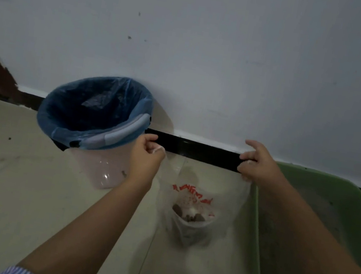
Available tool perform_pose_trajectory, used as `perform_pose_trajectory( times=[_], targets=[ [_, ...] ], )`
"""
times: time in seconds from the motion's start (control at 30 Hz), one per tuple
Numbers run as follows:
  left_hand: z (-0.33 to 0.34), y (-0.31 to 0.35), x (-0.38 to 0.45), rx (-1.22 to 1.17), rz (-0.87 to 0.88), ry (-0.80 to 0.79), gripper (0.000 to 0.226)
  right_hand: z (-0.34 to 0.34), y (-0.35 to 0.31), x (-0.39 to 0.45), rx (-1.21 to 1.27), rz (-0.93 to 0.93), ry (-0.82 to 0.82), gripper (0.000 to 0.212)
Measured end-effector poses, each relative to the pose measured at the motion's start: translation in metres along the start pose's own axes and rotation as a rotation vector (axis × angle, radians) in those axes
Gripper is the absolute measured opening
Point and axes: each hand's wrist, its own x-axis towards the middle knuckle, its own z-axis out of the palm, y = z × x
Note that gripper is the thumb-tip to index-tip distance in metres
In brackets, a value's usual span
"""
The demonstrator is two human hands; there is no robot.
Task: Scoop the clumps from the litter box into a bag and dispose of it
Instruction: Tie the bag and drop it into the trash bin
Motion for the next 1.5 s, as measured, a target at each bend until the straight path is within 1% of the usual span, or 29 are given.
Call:
perform_pose_trajectory(
  times=[0.07,0.13,0.2,0.3,0.37,0.43,0.5,0.53,0.57,0.63,0.67,0.7,0.77,0.87,0.9,0.97,1.0,1.03,1.07,1.1,1.17,1.2,1.23,1.3,1.33,1.37,1.4,1.43,1.5],
  targets=[
    [-0.004,-0.010,-0.002,-0.039,-0.028,-0.020,0.039,0.002,0.012,0.001,0.106,-0.047,0.000,0.072],
    [-0.006,-0.022,-0.010,-0.008,-0.053,-0.086,0.052,0.005,0.028,-0.005,0.110,-0.028,-0.110,0.086],
    [-0.007,-0.035,-0.019,0.126,-0.047,-0.158,0.066,0.011,0.049,-0.013,-0.021,0.044,-0.257,0.100],
    [-0.007,-0.045,-0.025,0.186,-0.109,-0.157,0.081,0.018,0.070,-0.022,-0.173,0.121,-0.324,0.120],
    [-0.008,-0.048,-0.029,0.215,-0.161,-0.248,0.082,0.018,0.076,-0.024,-0.178,0.145,-0.407,0.115],
    [-0.009,-0.052,-0.034,0.338,-0.153,-0.483,0.082,0.023,0.078,-0.029,-0.261,0.154,-0.569,0.092],
    [-0.008,-0.055,-0.037,0.436,-0.127,-0.677,0.090,0.033,0.086,-0.031,-0.381,0.173,-0.648,0.076],
    [-0.008,-0.058,-0.037,0.450,-0.138,-0.717,0.090,0.038,0.088,-0.032,-0.456,0.185,-0.638,0.071],
    [-0.007,-0.062,-0.036,0.438,-0.166,-0.714,0.082,0.042,0.088,-0.033,-0.537,0.187,-0.617,0.064],
    [-0.003,-0.068,-0.036,0.438,-0.208,-0.651,0.052,0.046,0.089,-0.033,-0.602,0.212,-0.583,0.051],
    [0.000,-0.073,-0.037,0.461,-0.224,-0.599,0.040,0.046,0.090,-0.034,-0.547,0.235,-0.561,0.046],
    [0.003,-0.077,-0.038,0.442,-0.253,-0.541,0.033,0.045,0.090,-0.035,-0.428,0.265,-0.530,0.039],
    [0.012,-0.081,-0.036,0.226,-0.373,-0.409,0.032,0.046,0.090,-0.036,-0.102,0.300,-0.414,0.024],
    [0.024,-0.081,-0.031,-0.288,-0.553,-0.217,0.041,0.053,0.089,-0.032,0.478,0.389,-0.060,0.039],
    [0.028,-0.081,-0.029,-0.436,-0.582,-0.172,0.040,0.056,0.087,-0.029,0.608,0.428,0.048,0.042],
    [0.035,-0.081,-0.027,-0.607,-0.622,-0.136,0.040,0.060,0.085,-0.023,0.764,0.462,0.175,0.044],
    [0.038,-0.081,-0.026,-0.586,-0.636,-0.159,0.040,0.063,0.085,-0.020,0.780,0.473,0.197,0.043],
    [0.041,-0.081,-0.026,-0.491,-0.640,-0.208,0.040,0.065,0.085,-0.018,0.737,0.488,0.190,0.042],
    [0.044,-0.081,-0.026,-0.327,-0.632,-0.270,0.038,0.068,0.084,-0.017,0.613,0.499,0.157,0.039],
    [0.047,-0.080,-0.025,-0.134,-0.620,-0.336,0.034,0.071,0.084,-0.015,0.407,0.491,0.098,0.034],
    [0.051,-0.078,-0.020,0.210,-0.594,-0.450,0.016,0.074,0.076,-0.014,0.000,0.433,-0.039,0.012],
    [0.052,-0.076,-0.018,0.322,-0.588,-0.506,0.007,0.076,0.073,-0.012,-0.135,0.418,-0.070,0.009],
    [0.052,-0.074,-0.016,0.389,-0.587,-0.555,0.006,0.076,0.067,-0.011,-0.237,0.406,-0.097,0.005],
    [0.050,-0.073,-0.011,0.420,-0.588,-0.608,0.018,0.077,0.061,-0.008,-0.403,0.347,-0.161,0.006],
    [0.048,-0.073,-0.009,0.415,-0.586,-0.623,0.020,0.078,0.058,-0.008,-0.429,0.302,-0.194,0.010],
    [0.044,-0.073,-0.007,0.404,-0.573,-0.648,0.016,0.077,0.058,-0.008,-0.396,0.264,-0.226,0.019],
    [0.039,-0.072,-0.007,0.398,-0.553,-0.707,0.008,0.075,0.058,-0.011,-0.345,0.241,-0.257,0.028],
    [0.034,-0.072,-0.007,0.389,-0.538,-0.792,0.014,0.073,0.059,-0.014,-0.333,0.223,-0.290,0.034],
    [0.025,-0.077,-0.008,0.345,-0.520,-0.962,0.032,0.069,0.063,-0.020,-0.429,0.185,-0.374,0.031]
  ],
)
